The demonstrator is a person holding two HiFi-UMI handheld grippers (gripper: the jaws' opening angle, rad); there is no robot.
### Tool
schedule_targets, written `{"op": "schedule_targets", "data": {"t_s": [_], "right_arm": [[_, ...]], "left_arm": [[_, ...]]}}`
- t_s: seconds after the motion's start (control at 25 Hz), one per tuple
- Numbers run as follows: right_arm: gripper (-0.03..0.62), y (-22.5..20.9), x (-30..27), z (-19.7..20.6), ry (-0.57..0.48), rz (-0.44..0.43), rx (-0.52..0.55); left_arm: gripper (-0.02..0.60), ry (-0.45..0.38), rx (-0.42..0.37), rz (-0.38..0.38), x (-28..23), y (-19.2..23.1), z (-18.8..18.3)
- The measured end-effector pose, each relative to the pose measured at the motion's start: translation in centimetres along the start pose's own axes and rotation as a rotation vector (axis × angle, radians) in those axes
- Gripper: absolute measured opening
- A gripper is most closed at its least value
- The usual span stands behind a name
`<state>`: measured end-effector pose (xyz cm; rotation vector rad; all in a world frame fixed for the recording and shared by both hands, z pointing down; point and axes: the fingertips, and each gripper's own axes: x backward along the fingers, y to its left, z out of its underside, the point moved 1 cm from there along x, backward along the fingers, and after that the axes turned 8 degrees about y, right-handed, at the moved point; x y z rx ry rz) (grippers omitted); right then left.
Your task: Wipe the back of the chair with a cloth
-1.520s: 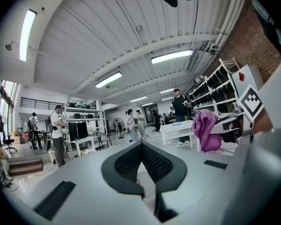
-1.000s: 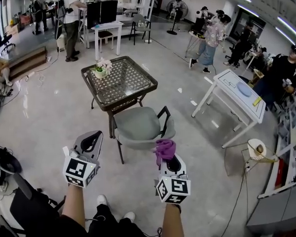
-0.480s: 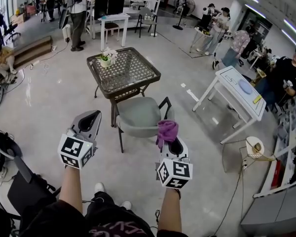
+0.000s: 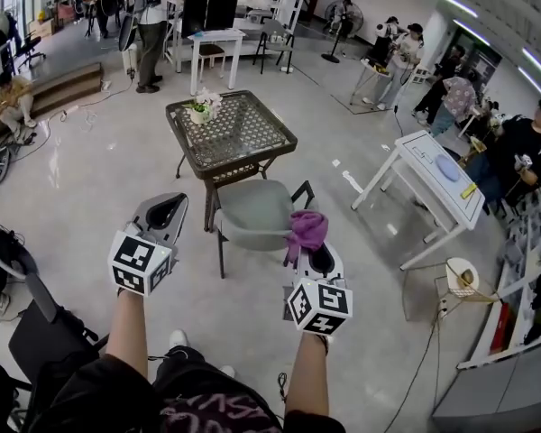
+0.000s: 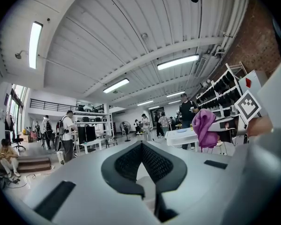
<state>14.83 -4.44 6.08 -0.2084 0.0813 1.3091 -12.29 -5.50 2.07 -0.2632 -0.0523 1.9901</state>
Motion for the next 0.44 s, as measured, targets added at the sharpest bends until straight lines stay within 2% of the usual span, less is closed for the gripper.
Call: {"op": "schedule_targets", "data": {"t_s": [0.44], "right_arm": [[0.091,1.0,1.0,-0.2,-0.013,-0.001,0.023]], "left_arm": [[0.009,-0.035,-0.055,-0.008,1.2,0.4,-2.0]]}}
